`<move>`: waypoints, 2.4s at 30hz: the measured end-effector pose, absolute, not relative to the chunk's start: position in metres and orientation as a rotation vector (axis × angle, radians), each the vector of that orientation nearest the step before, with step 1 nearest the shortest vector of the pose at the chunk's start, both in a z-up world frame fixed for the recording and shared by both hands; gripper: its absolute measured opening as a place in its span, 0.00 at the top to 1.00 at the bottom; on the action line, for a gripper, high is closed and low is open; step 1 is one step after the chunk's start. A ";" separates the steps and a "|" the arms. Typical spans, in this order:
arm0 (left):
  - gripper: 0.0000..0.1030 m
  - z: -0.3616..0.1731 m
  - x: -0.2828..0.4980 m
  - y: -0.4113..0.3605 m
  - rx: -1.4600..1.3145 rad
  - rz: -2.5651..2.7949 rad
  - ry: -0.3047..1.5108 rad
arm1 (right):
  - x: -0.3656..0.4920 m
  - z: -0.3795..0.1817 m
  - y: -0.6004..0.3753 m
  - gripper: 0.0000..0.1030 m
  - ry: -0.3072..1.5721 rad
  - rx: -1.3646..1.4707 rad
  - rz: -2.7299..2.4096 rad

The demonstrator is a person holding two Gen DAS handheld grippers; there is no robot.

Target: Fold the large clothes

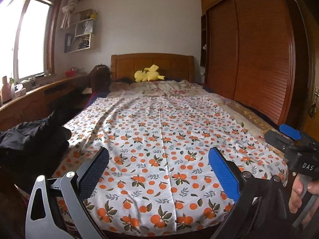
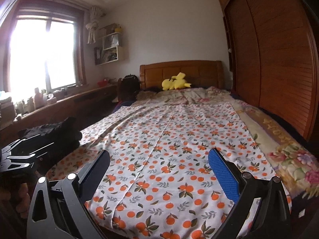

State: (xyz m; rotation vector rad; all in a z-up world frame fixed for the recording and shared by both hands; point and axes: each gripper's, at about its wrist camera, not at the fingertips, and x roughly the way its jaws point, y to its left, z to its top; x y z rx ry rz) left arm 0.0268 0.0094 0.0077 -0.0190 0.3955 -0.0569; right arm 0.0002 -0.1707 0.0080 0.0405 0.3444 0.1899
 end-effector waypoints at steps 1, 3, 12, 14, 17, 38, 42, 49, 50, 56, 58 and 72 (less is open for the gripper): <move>0.02 0.010 0.024 0.010 -0.022 -0.059 0.391 | -0.003 0.011 -0.170 0.07 0.338 0.039 0.195; 0.02 0.016 0.015 0.010 -0.023 -0.053 0.376 | -0.010 0.016 -0.169 0.07 0.322 0.027 0.183; 0.02 0.026 -0.007 0.017 -0.015 -0.002 0.348 | -0.026 0.022 -0.165 0.07 0.295 0.004 0.138; 0.02 0.025 -0.008 0.019 -0.016 -0.002 0.350 | -0.025 0.021 -0.165 0.07 0.296 0.007 0.141; 0.02 0.024 -0.008 0.022 -0.014 0.002 0.354 | -0.026 0.020 -0.165 0.07 0.296 0.010 0.142; 0.02 0.021 -0.007 0.024 -0.015 0.002 0.358 | -0.024 0.019 -0.166 0.07 0.298 0.011 0.132; 0.02 0.021 -0.007 0.024 -0.015 0.002 0.359 | -0.024 0.019 -0.167 0.07 0.297 0.010 0.130; 0.02 0.020 -0.006 0.022 -0.014 -0.002 0.360 | -0.024 0.019 -0.167 0.07 0.296 0.009 0.129; 0.02 0.019 -0.006 0.022 -0.014 -0.002 0.360 | -0.024 0.019 -0.167 0.07 0.296 0.009 0.127; 0.02 0.019 -0.006 0.021 -0.013 -0.003 0.360 | -0.024 0.019 -0.168 0.07 0.297 0.009 0.127; 0.02 0.019 -0.006 0.021 -0.013 -0.002 0.360 | -0.024 0.019 -0.168 0.07 0.296 0.009 0.127; 0.02 0.017 -0.005 0.019 -0.012 -0.004 0.360 | -0.024 0.019 -0.168 0.07 0.296 0.008 0.127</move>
